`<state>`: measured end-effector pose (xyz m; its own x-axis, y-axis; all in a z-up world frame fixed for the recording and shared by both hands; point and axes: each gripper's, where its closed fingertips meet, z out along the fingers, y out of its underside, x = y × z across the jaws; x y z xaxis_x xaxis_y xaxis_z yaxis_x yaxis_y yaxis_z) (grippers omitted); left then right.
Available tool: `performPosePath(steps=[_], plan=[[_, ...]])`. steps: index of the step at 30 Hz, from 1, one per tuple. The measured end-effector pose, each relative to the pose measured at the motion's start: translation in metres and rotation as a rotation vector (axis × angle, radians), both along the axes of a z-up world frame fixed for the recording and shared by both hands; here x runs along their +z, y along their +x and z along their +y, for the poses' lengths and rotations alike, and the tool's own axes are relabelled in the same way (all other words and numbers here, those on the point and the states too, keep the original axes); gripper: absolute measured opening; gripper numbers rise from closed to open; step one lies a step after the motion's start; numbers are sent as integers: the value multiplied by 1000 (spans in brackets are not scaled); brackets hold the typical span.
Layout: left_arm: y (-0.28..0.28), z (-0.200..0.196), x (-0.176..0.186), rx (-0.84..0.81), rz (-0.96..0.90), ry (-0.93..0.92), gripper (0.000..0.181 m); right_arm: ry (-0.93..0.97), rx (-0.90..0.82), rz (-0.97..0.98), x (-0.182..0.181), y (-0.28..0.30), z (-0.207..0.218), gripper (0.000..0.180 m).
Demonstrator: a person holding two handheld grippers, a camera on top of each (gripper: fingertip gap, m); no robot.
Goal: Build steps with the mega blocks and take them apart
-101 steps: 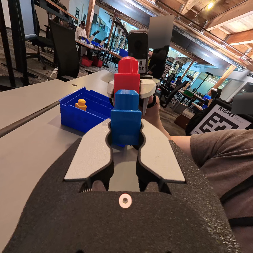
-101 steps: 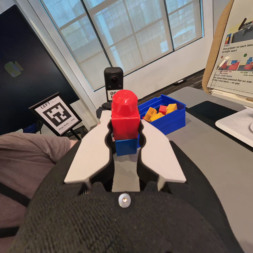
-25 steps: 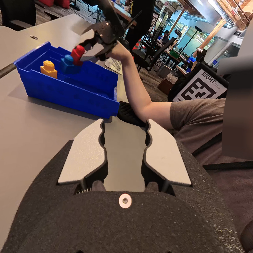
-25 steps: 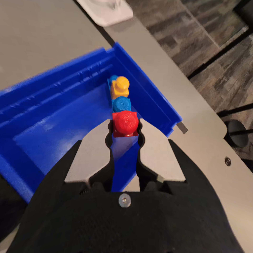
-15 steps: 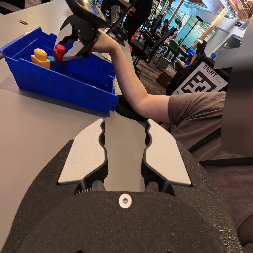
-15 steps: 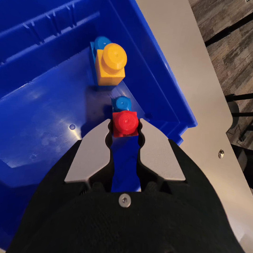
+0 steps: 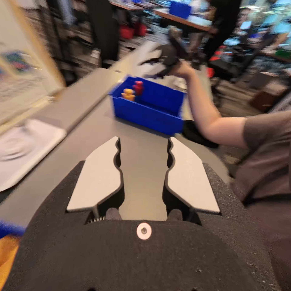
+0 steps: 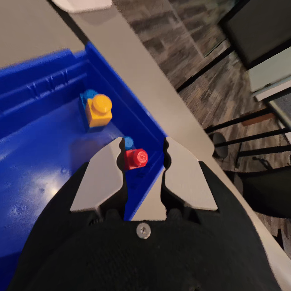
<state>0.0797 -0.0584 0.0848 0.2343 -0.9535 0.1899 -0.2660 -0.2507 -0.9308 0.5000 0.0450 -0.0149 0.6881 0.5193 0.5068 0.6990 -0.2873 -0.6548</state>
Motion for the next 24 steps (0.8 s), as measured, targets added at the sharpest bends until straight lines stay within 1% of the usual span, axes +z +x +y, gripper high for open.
performPosePath(steps=[2,4,6,7,8,10,12,13,15,17,19,22,24], plan=[[-44,28,2,228,87,108,56,86,19,49,27,-11,-3,48],[-93,49,-13,422,279,193,55,159,31,101,53,-23,-7,48],[-135,64,-29,564,457,276,57,204,49,143,70,-35,-11,47],[-149,69,-36,604,506,302,54,215,64,153,76,-42,-13,48],[-157,71,-46,609,542,290,53,219,84,155,78,-48,-15,48],[-164,71,-68,573,604,217,59,219,115,131,78,-58,-18,48],[-165,72,-87,548,624,134,62,202,122,92,73,-62,-17,48],[-161,72,-95,509,632,114,67,187,125,74,69,-64,-16,48],[-155,74,-111,425,683,175,72,157,141,54,61,-69,-14,48],[-154,80,-127,375,735,250,74,133,153,42,54,-74,-12,48],[-150,86,-140,343,716,227,76,111,160,26,48,-77,-11,48],[-144,92,-149,320,622,177,73,93,180,13,43,-83,-12,48],[-145,95,-153,316,620,170,72,86,188,9,42,-85,-12,48]])
